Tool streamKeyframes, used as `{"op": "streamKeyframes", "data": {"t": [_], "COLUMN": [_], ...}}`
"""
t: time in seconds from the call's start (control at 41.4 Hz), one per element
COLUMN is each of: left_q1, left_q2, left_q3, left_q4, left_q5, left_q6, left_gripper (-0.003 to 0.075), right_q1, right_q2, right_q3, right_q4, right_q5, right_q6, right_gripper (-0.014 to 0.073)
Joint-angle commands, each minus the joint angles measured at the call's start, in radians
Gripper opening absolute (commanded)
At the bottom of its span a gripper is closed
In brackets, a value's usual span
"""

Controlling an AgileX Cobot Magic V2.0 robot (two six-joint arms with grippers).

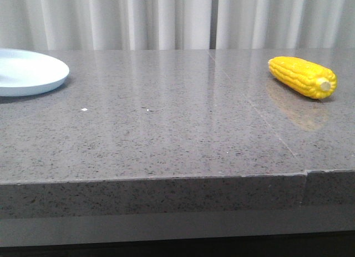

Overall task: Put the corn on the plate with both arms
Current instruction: 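Push the white plate with the left gripper toward the table center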

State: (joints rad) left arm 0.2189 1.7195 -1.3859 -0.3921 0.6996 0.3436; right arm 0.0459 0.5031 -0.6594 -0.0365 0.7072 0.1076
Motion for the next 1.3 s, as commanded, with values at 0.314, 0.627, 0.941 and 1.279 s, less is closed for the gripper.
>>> {"op": "streamKeyframes", "data": {"t": [0.314, 0.627, 0.941, 1.279], "left_q1": [-0.243, -0.461, -0.526, -0.526], "left_q2": [-0.197, -0.156, -0.034, 0.016], "left_q3": [-0.029, 0.019, 0.019, 0.019], "left_q4": [-0.121, -0.135, -0.143, -0.154], "left_q5": [0.000, -0.135, -0.217, -0.225], "left_q6": [0.001, 0.001, 0.001, 0.001], "left_gripper": [-0.0020, -0.0020, -0.0020, 0.0005], "right_q1": [-0.003, -0.003, -0.003, -0.003], "right_q2": [0.012, 0.012, 0.012, 0.012], "right_q3": [-0.034, -0.034, -0.034, -0.034], "right_q4": [-0.013, -0.013, -0.013, -0.013], "right_q5": [-0.067, -0.067, -0.067, -0.067], "right_q6": [-0.006, -0.006, -0.006, -0.006], "right_gripper": [0.0499, 0.0499, 0.0499, 0.0499]}}
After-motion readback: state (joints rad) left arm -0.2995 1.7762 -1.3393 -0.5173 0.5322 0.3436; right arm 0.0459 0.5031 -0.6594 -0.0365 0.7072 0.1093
